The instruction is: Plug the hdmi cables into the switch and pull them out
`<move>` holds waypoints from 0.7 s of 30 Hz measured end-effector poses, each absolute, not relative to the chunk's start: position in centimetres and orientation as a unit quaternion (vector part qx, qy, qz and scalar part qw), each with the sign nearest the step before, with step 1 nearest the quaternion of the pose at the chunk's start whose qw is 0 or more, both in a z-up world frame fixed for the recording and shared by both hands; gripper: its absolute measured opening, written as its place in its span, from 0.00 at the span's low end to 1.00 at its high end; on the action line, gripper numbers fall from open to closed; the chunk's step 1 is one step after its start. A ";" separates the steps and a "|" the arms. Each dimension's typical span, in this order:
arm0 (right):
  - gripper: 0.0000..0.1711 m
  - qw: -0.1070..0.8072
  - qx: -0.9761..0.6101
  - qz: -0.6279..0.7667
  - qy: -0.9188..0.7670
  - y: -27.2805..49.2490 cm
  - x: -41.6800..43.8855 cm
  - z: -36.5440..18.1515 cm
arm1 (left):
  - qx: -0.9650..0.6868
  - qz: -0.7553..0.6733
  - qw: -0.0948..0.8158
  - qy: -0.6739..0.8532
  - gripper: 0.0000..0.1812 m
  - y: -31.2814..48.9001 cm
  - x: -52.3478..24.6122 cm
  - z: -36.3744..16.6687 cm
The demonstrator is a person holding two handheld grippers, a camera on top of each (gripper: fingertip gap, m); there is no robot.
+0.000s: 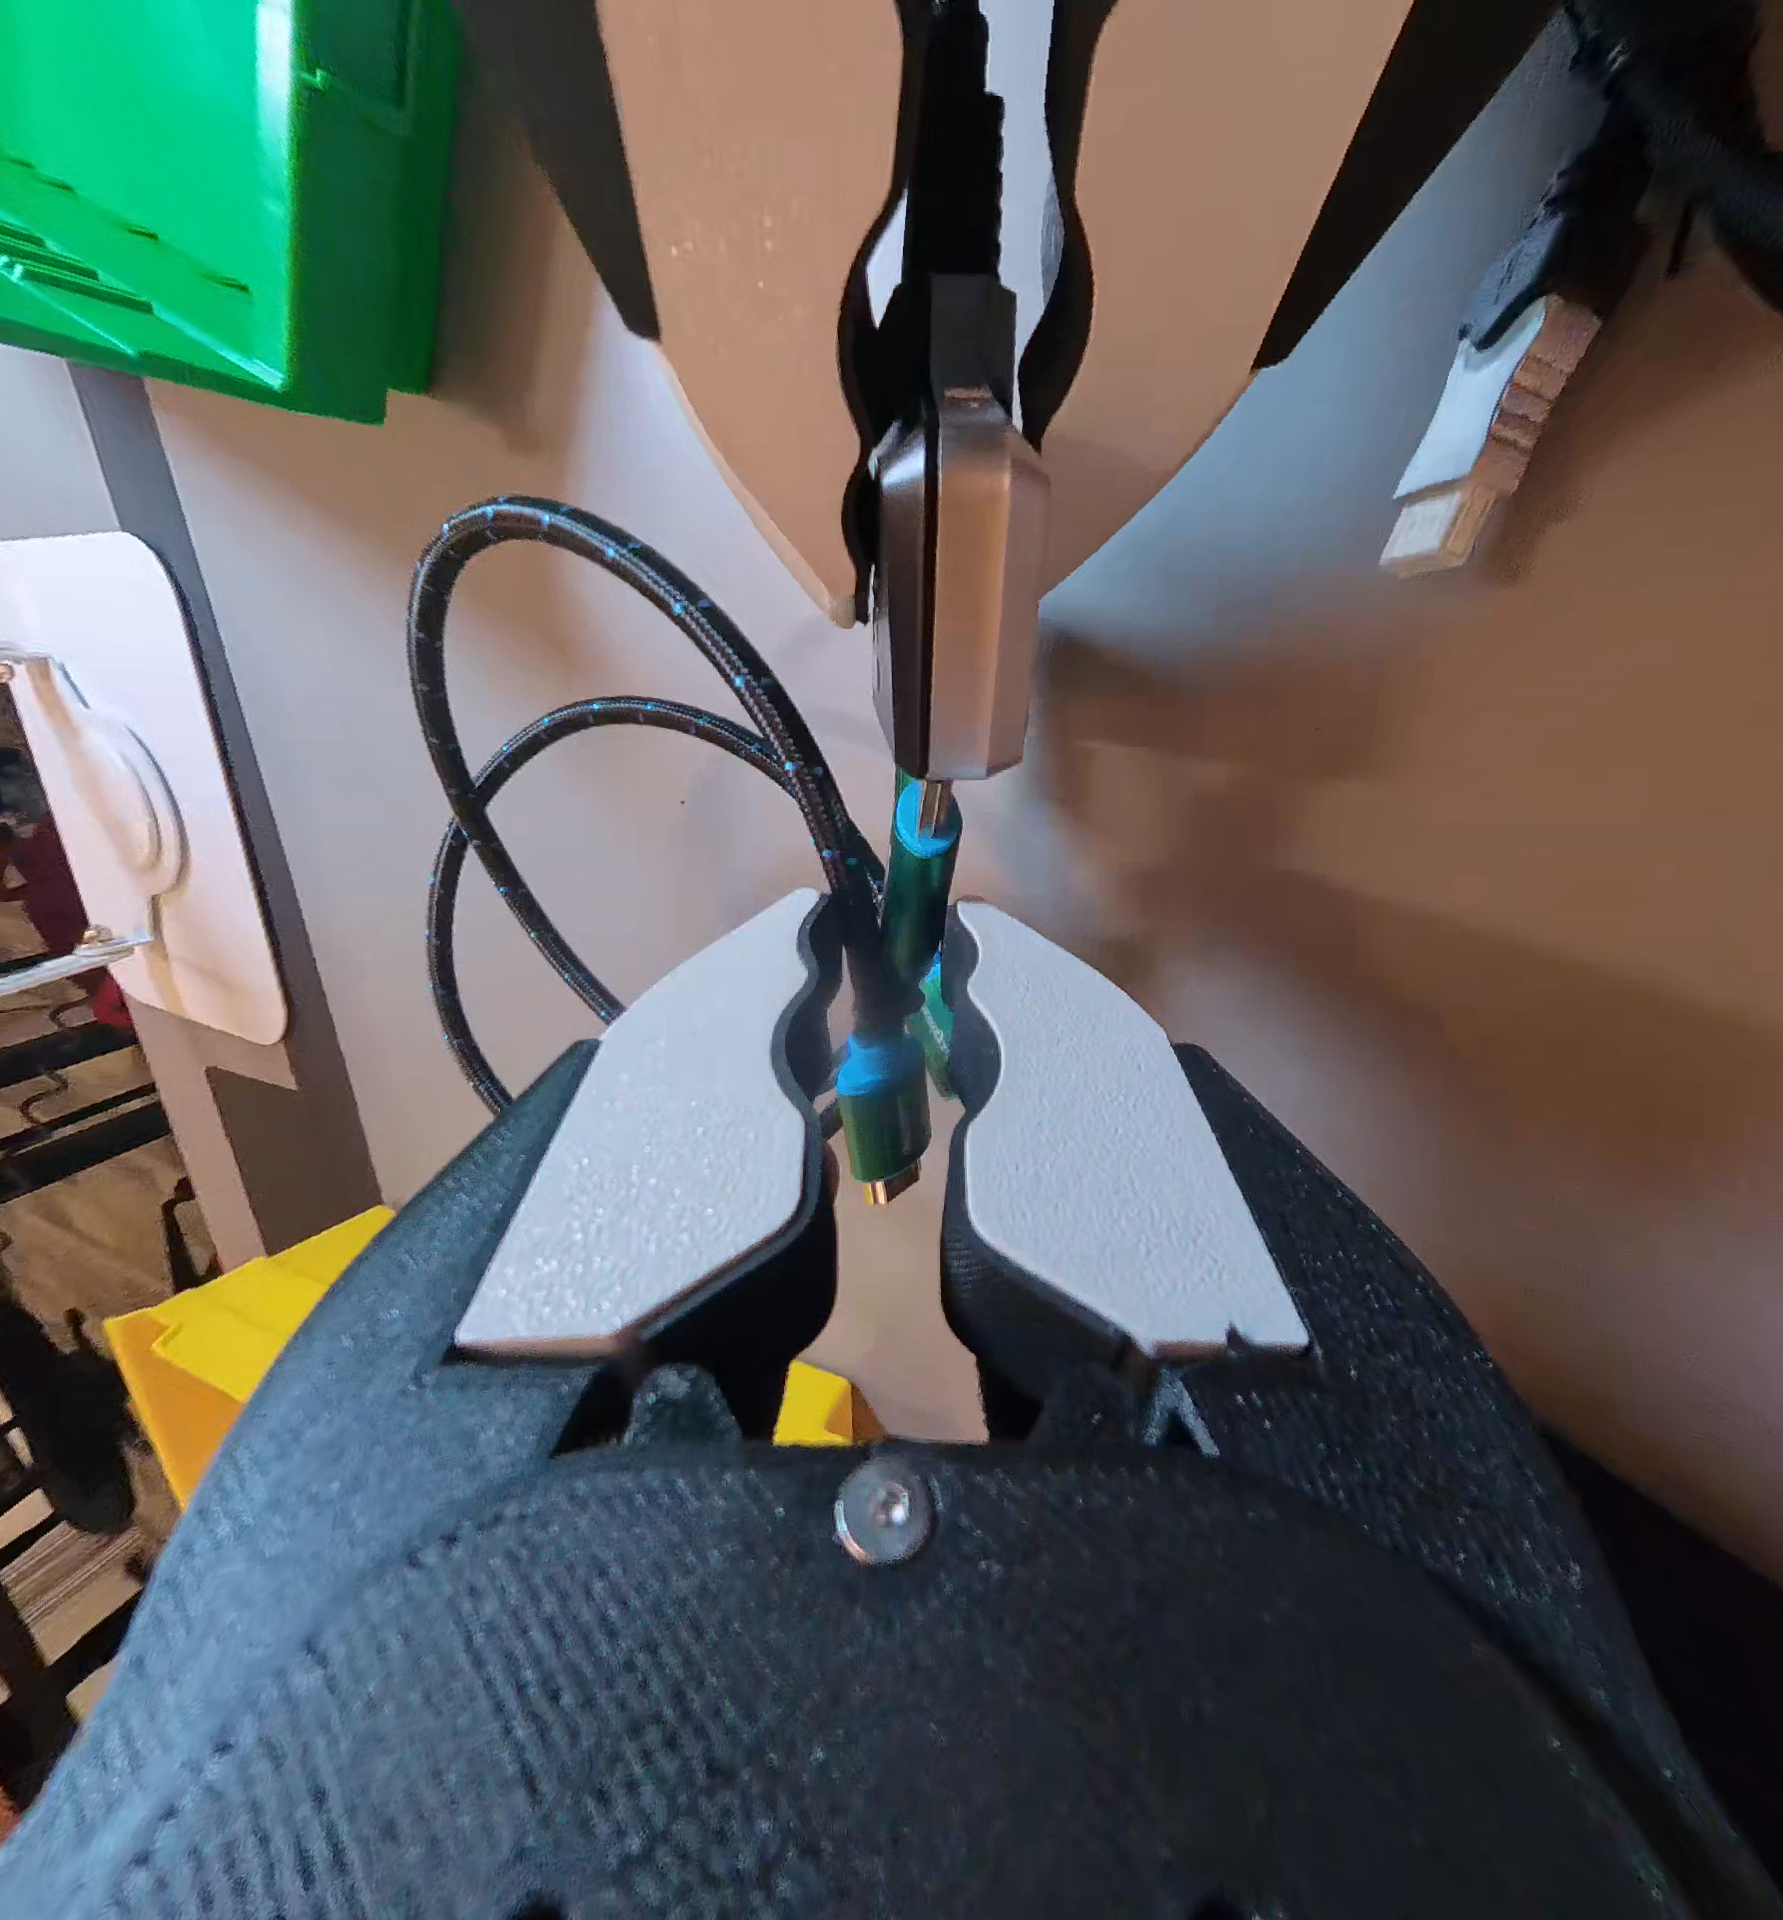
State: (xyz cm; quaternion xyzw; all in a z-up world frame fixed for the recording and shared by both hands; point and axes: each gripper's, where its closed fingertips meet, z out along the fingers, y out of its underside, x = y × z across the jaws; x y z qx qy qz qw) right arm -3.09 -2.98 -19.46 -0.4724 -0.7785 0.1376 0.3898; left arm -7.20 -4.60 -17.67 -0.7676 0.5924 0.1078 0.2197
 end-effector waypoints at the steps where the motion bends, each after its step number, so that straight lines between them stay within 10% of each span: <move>1: 0.13 0.383 -0.477 0.141 -0.778 -3.0 -3.0 -19.5 | -0.770 0.092 0.222 0.592 0.10 -4.7 -7.0 -17.6; 21: 0.12 0.330 -0.474 0.330 -0.747 -5.4 -2.9 -17.4 | -0.813 -0.098 0.190 0.541 0.10 -6.0 -5.8 -18.8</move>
